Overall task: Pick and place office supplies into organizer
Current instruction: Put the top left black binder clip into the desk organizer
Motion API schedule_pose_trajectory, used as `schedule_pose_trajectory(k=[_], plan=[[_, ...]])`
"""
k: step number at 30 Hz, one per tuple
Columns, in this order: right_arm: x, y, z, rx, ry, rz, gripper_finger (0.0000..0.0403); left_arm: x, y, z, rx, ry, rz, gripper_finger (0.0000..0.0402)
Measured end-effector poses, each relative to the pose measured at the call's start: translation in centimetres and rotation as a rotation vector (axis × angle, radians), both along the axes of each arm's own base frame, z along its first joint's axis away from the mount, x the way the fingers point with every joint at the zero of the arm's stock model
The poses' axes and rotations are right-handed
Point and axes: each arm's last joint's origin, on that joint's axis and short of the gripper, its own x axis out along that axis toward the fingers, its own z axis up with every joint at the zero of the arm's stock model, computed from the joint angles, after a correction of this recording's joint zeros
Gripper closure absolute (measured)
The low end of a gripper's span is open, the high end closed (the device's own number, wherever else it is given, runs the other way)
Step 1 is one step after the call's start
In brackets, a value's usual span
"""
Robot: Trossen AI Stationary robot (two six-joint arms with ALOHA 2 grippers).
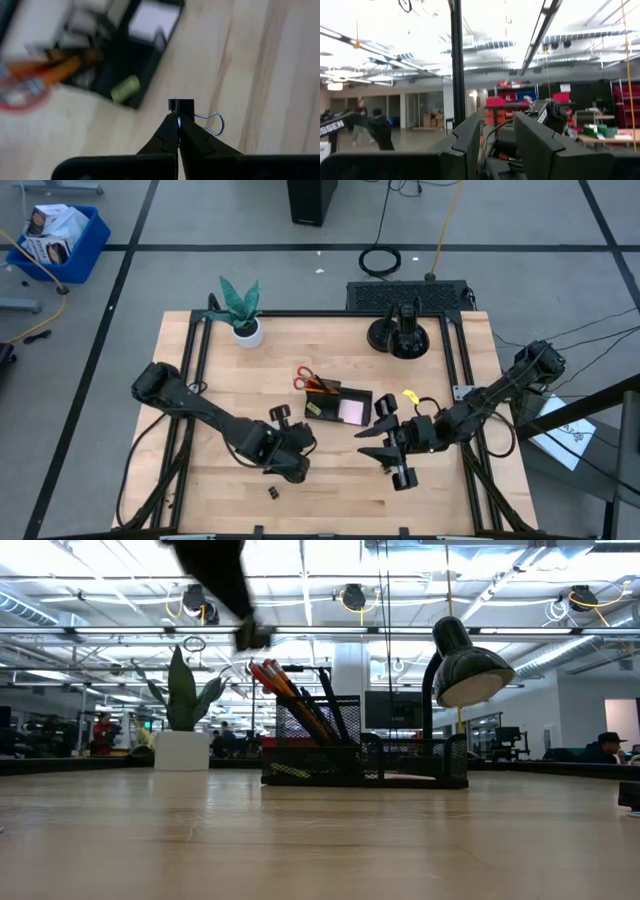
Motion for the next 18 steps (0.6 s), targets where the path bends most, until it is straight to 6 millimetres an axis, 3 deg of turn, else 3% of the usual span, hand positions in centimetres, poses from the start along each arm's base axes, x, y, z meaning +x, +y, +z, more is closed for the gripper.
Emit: schedule_pose_trajectory(k=[6, 18], plan=[[-0.4, -0.3, 0.7, 0.02, -0.054, -0.007, 0.0293, 1.4, 0.8, 2.7, 0.054, -0.085, -0.024, 0.0401], [-2.1, -1.0, 2.6, 0.008, -0.118, -0.026, 0.0293, 3.6, 3.3, 3.4, 0.058, -0.194, 0.002, 0.0402]])
